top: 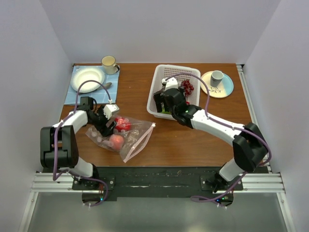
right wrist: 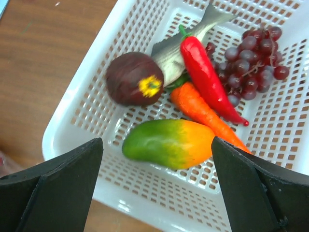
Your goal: Open the zip-top bag and remove the fake food
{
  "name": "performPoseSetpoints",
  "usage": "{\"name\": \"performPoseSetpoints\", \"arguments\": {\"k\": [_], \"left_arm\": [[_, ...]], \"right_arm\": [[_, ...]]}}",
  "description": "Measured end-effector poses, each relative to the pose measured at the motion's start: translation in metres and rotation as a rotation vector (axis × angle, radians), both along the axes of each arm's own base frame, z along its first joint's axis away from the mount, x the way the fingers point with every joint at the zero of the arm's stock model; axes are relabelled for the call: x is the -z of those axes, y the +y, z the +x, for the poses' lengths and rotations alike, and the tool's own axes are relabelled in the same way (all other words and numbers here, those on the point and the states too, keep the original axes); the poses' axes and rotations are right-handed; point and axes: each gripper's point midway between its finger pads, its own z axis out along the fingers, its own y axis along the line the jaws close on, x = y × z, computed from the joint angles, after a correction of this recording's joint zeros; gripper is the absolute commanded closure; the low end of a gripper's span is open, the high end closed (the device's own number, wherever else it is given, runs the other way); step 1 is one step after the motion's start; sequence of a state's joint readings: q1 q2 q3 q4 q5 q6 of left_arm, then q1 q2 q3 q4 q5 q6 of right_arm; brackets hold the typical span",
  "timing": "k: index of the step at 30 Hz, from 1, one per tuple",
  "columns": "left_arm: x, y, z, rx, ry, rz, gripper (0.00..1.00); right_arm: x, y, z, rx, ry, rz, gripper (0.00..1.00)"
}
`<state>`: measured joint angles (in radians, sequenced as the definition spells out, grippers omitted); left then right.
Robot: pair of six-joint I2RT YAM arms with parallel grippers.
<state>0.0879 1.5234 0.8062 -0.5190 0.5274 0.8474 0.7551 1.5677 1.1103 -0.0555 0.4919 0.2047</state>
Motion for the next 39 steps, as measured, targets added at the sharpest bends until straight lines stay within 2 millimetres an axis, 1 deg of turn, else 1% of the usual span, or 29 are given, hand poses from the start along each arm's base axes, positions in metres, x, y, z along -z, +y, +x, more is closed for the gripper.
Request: {"name": "performPoseSetpoints", "arguments": {"k": [2, 3, 4, 5, 6, 7, 8, 9, 11, 13, 14, 17, 20, 21, 22, 23, 24, 25, 30, 31, 35, 39], "left_arm": [[0.0, 0.0, 0.0, 0.0, -0.001, 0.0, 0.0], [-0.001, 0.0, 0.0, 0.0, -0.001, 0.0, 0.0], [-0.001, 0.0, 0.0, 0.0, 0.0, 0.0, 0.0], [-0.001, 0.0, 0.0, 0.0, -0.001, 0.0, 0.0], [-0.001, 0.0, 0.0, 0.0, -0.001, 0.0, 0.0], [-0.001, 0.0, 0.0, 0.0, -0.001, 0.0, 0.0], [-0.001, 0.0, 0.0, 0.0, -0.001, 0.0, 0.0], [-0.001, 0.0, 0.0, 0.0, 0.0, 0.0, 0.0], [0.0, 0.0, 0.0, 0.0, 0.001, 0.0, 0.0], [0.0, 0.0, 0.0, 0.0, 0.003, 0.0, 0.0], [0.001, 0.0, 0.0, 0.0, 0.004, 0.0, 0.0], [0.0, 0.0, 0.0, 0.0, 0.004, 0.0, 0.0], [-0.002, 0.0, 0.002, 0.0, -0.001, 0.001, 0.0], [-0.003, 0.0, 0.003, 0.0, -0.002, 0.001, 0.0], [-0.003, 0.0, 0.003, 0.0, -0.003, 0.001, 0.0], [-0.003, 0.001, 0.004, 0.0, -0.003, 0.001, 0.01], [-0.004, 0.001, 0.003, 0.0, -0.002, 0.001, 0.01], [-0.003, 0.001, 0.003, 0.0, -0.002, 0.002, 0.01], [-0.003, 0.001, 0.003, 0.0, -0.001, 0.002, 0.01], [-0.003, 0.001, 0.003, 0.0, -0.001, 0.002, 0.01], [-0.004, 0.001, 0.003, 0.0, -0.001, 0.002, 0.02], [-0.003, 0.0, 0.002, 0.001, 0.002, 0.001, 0.02]], "right_arm": [[-0.003, 0.003, -0.01, -0.048, 0.005, 0.009, 0.01], [-0.005, 0.003, -0.02, -0.078, 0.002, 0.012, 0.05], [-0.009, 0.005, -0.033, -0.115, -0.009, 0.021, 0.1], [-0.012, 0.008, -0.047, -0.153, -0.018, 0.028, 0.21], [-0.016, 0.014, -0.064, -0.201, -0.027, 0.042, 0.49], [-0.019, 0.023, -0.083, -0.264, -0.037, 0.065, 0.7], [-0.02, 0.032, -0.1, -0.322, -0.045, 0.077, 1.0], [-0.02, 0.042, -0.115, -0.374, -0.045, 0.096, 1.0], [-0.009, 0.063, -0.141, -0.46, -0.024, 0.119, 1.0], [0.012, 0.076, -0.16, -0.516, 0.019, 0.102, 1.0], [0.026, 0.082, -0.169, -0.545, 0.047, 0.082, 1.0], [0.068, 0.096, -0.191, -0.606, 0.127, 0.011, 1.0], [0.093, 0.106, -0.202, -0.647, 0.168, -0.024, 1.0], [0.098, 0.108, -0.202, -0.651, 0.173, -0.03, 0.96], [0.101, 0.111, -0.201, -0.653, 0.174, -0.033, 0.84], [0.104, 0.115, -0.2, -0.655, 0.171, -0.034, 0.65], [0.105, 0.117, -0.199, -0.655, 0.17, -0.031, 0.61], [0.105, 0.122, -0.197, -0.654, 0.164, -0.029, 0.5], [0.1, 0.156, -0.181, -0.66, 0.107, 0.008, 0.16], [0.099, 0.163, -0.179, -0.662, 0.097, 0.016, 0.02], [0.096, 0.184, -0.168, -0.666, 0.058, 0.03, 0.01], [0.098, 0.201, -0.153, -0.647, 0.006, 0.02, 0.01]]}}
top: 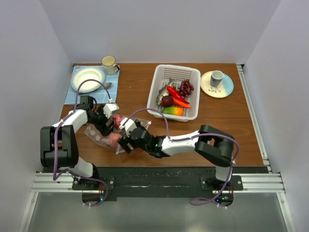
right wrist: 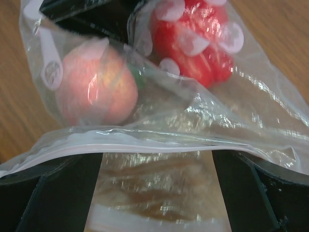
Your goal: Open the zip-top bag and remove the fake food
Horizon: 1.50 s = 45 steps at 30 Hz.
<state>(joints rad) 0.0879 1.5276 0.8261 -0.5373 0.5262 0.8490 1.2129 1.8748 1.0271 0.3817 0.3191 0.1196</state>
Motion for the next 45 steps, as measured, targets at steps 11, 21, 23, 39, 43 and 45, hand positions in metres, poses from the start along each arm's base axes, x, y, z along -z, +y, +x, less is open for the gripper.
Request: {"name": "performPoseSetpoints", "arguments": {"k": [11, 21, 23, 39, 43, 45], "left_arm": [[0.003, 0.005, 0.004, 0.012, -0.017, 0.025, 0.03], [0.005, 0.006, 0.004, 0.009, -0.009, 0.031, 0.04], [0.0, 0.012, 0.003, -0.001, 0.009, 0.031, 0.04], [-0.001, 0.03, -0.058, 0.092, 0.15, 0.027, 0.03], [0.001, 0.026, -0.06, 0.108, 0.155, 0.024, 0.03], [0.002, 0.023, -0.058, 0.117, 0.154, 0.02, 0.03]], "right_arm": [[0.009, 0.04, -0.001, -0.12, -0.033, 0.061, 0.01], [0.015, 0.061, -0.016, -0.2, 0.017, 0.129, 0.01], [0.018, 0.058, -0.017, -0.201, 0.019, 0.127, 0.01], [0.036, 0.028, -0.028, -0.189, 0.047, 0.106, 0.01], [0.033, 0.031, -0.028, -0.191, 0.051, 0.117, 0.01], [0.029, 0.034, -0.028, -0.194, 0.051, 0.13, 0.01]]}}
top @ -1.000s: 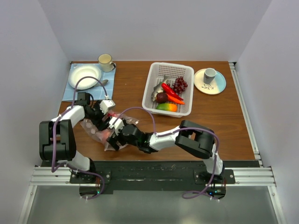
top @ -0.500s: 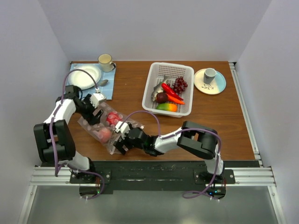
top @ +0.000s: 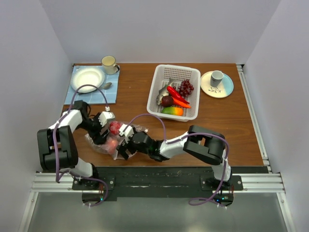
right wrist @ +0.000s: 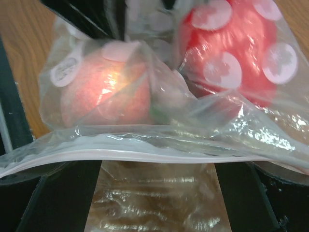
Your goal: Open the zip-top bag and remove the fake food
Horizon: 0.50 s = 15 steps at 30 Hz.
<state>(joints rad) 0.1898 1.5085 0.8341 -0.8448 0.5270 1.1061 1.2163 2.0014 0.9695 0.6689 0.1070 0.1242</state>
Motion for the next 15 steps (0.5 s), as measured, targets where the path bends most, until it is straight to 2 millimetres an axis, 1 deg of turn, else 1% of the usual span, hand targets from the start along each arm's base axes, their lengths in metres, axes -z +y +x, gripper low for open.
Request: {"name": "performPoseSetpoints", "arguments": {"k": [5, 9, 12, 15], "left_arm": [[0.004, -0.014, 0.013, 0.003, -0.023, -0.027, 0.03], [0.004, -0.031, 0.026, 0.014, -0.056, -0.066, 0.02], [0.004, -0.043, 0.035, 0.029, -0.07, -0.093, 0.02], [0.004, -0.05, 0.037, 0.048, -0.079, -0.101, 0.02]], "right_arm": [[-0.006, 0.009, -0.009, -0.047, 0.039, 0.033, 0.01], [-0.013, 0.018, -0.02, -0.098, 0.083, 0.071, 0.01], [-0.02, 0.025, -0.022, -0.113, 0.092, 0.093, 0.01], [-0.021, 0.031, -0.02, -0.114, 0.089, 0.099, 0.01]]}}
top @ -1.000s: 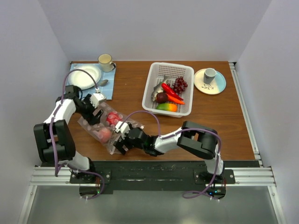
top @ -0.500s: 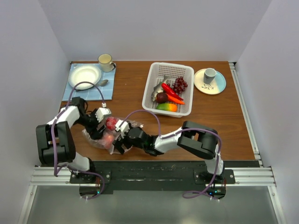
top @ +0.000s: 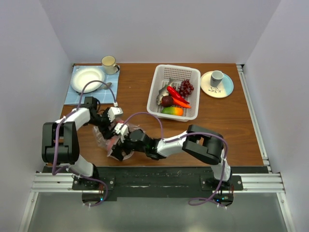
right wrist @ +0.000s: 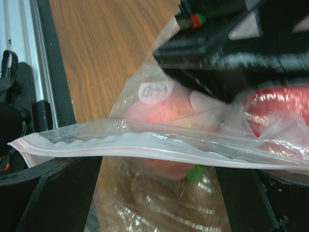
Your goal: Open the zip-top bag and remove the fake food
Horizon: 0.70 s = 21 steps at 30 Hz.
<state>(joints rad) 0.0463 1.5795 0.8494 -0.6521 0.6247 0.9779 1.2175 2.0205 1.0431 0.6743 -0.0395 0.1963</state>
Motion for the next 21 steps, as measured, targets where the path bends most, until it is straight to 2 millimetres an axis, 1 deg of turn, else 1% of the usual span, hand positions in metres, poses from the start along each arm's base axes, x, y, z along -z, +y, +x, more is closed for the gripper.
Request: {"name": "performPoseSetpoints", "arguments": {"k": [6, 12, 13, 15, 16, 17, 19, 21], "left_arm": [[-0.001, -0.01, 0.0, 0.023, 0.005, -0.032, 0.02], [-0.003, -0.016, -0.007, 0.046, 0.032, -0.07, 0.02], [-0.003, -0.016, -0.007, 0.05, 0.032, -0.071, 0.02], [-0.004, -0.016, -0.008, 0.052, 0.035, -0.071, 0.02], [-0.004, -0.016, -0.009, 0.051, 0.04, -0.072, 0.02], [-0.004, -0.017, -0.009, 0.052, 0.04, -0.072, 0.03], [-0.004, -0.017, -0.009, 0.052, 0.042, -0.068, 0.03], [-0.003, -0.016, -0.009, 0.05, 0.043, -0.062, 0.03]], "right_arm": [[0.008, 0.014, 0.007, 0.009, -0.004, -0.008, 0.01], [0.017, 0.017, 0.004, 0.007, -0.005, -0.031, 0.02], [0.017, 0.018, 0.004, 0.005, -0.007, -0.031, 0.12], [0.018, 0.017, 0.003, 0.002, -0.011, -0.035, 0.23], [0.019, 0.016, 0.003, 0.001, -0.012, -0.034, 0.36], [0.019, 0.015, 0.003, -0.001, -0.015, -0.033, 0.41], [0.02, 0.011, 0.002, -0.001, -0.019, -0.035, 0.5], [0.019, 0.0, -0.002, 0.002, -0.012, -0.05, 0.51]]}}
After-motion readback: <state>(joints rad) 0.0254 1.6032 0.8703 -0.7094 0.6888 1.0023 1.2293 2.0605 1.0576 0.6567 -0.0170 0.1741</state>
